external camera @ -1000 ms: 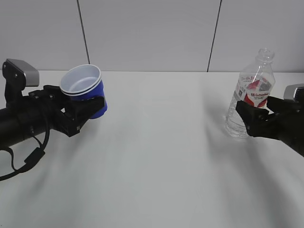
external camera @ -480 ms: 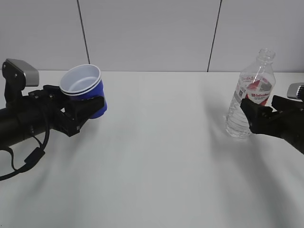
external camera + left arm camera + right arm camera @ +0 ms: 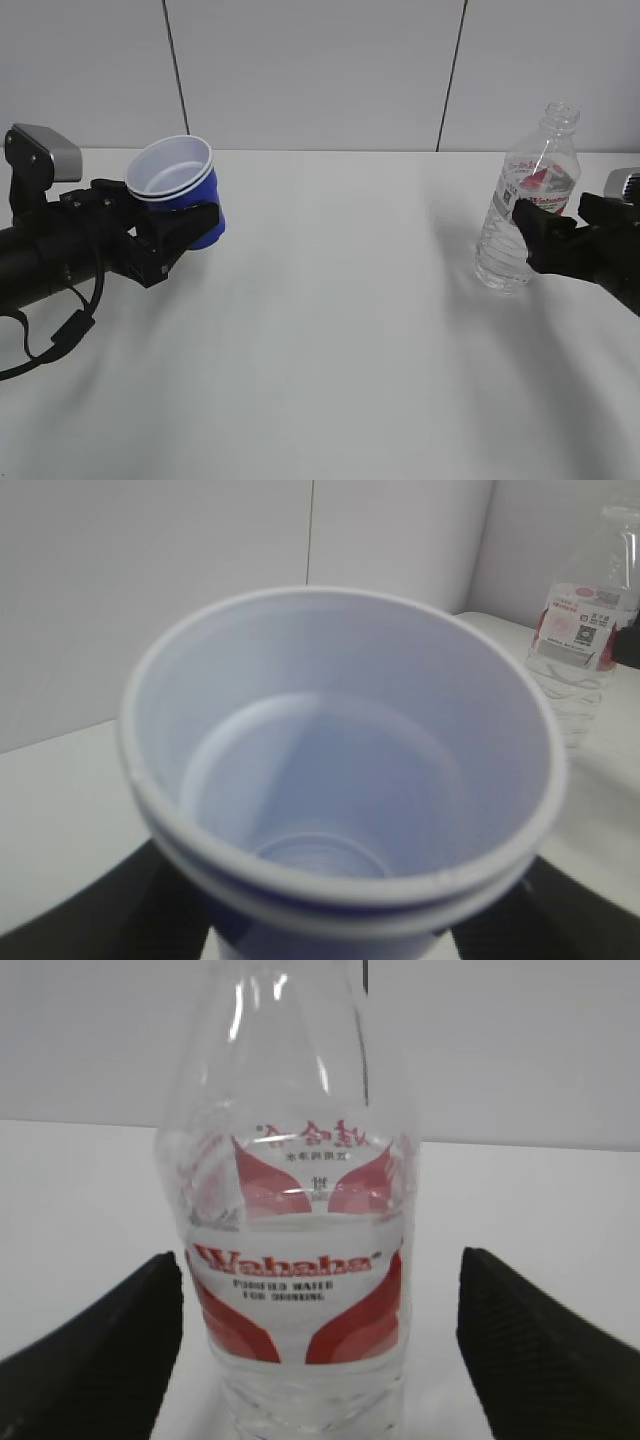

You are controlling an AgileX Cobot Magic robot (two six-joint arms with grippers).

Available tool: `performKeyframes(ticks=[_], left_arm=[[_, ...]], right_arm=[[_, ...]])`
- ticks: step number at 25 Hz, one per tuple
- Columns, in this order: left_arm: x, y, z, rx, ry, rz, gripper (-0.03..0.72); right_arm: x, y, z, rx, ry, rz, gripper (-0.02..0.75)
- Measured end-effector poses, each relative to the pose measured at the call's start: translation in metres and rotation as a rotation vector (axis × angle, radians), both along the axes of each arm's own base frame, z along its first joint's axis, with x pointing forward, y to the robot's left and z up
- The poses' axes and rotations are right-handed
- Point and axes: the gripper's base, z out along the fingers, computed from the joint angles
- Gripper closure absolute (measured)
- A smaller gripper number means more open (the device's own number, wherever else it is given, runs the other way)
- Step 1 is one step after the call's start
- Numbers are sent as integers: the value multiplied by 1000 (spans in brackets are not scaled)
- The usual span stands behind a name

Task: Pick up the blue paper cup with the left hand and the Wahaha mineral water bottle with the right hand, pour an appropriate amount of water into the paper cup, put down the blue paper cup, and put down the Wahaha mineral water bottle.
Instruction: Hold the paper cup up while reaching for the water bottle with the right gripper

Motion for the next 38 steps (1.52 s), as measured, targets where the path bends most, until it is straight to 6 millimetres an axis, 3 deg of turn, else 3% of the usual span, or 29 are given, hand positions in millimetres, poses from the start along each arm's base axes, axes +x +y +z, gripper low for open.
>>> performKeyframes(ticks=[6, 21, 38], left_arm=[[0, 0, 0, 0, 0, 0, 191], [0, 0, 0, 0, 0, 0, 191], [0, 0, 0, -1, 0, 2, 191]], right_arm=[[7, 1, -14, -6, 35, 10, 103], [24, 3, -15, -14, 6, 33, 109], [43, 4, -30, -16, 17, 41, 125]])
